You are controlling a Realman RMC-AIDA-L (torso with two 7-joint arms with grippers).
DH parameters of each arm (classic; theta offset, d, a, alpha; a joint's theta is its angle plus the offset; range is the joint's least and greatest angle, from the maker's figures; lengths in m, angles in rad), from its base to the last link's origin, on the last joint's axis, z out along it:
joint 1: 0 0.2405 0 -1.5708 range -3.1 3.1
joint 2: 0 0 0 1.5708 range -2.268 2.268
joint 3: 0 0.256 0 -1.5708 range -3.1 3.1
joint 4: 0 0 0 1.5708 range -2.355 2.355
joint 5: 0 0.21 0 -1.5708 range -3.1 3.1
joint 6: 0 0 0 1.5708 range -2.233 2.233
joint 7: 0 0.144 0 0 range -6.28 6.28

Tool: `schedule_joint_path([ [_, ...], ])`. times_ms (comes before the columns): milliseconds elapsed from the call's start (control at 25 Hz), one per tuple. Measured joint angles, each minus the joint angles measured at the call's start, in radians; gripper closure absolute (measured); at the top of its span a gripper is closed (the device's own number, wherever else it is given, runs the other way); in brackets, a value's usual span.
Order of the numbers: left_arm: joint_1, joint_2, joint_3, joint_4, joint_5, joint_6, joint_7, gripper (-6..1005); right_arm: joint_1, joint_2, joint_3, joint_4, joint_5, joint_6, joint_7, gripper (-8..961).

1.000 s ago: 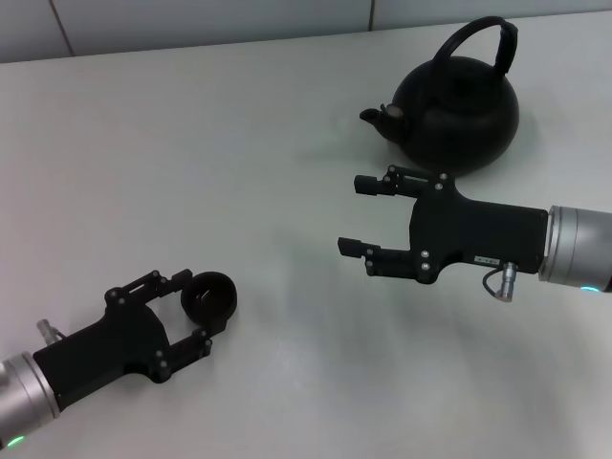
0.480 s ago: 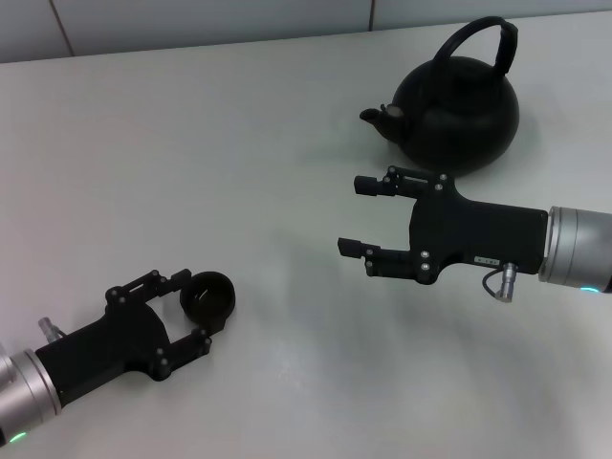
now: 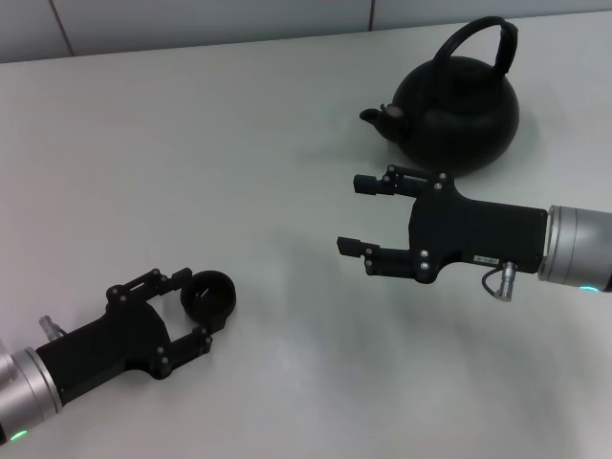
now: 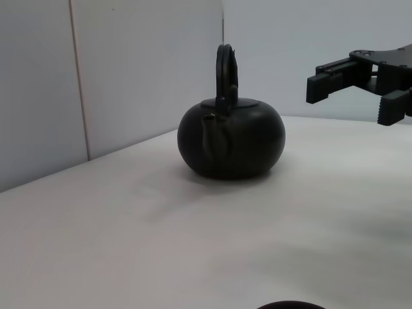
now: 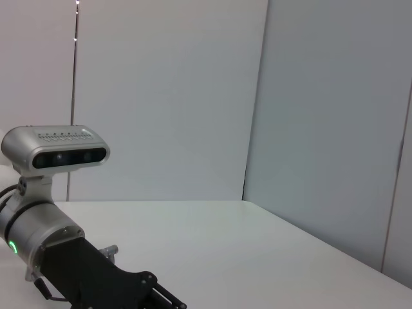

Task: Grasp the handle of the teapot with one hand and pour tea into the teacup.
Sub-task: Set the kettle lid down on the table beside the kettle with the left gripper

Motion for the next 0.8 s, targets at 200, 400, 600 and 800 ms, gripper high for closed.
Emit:
schedule_joint_path([
  [200,0.0,0.0,0.0,0.0,-0.001,-0.001,-0.006,200,0.0,0.0,0.0,0.0,0.001,0.0,0.0,237],
  [400,-0.001,0.0,0.0,0.0,-0.001,-0.001,-0.011,188,-0.001,0.0,0.0,0.0,0.001,0.0,0.0,237],
  [600,-0.001,0.0,0.0,0.0,-0.001,-0.001,-0.011,177,0.0,0.0,0.0,-0.001,0.001,0.0,0.0,238],
  [800,0.001,0.0,-0.006,0.0,-0.001,-0.001,-0.012,166,0.001,0.0,0.0,-0.002,0.001,0.0,0.0,237],
])
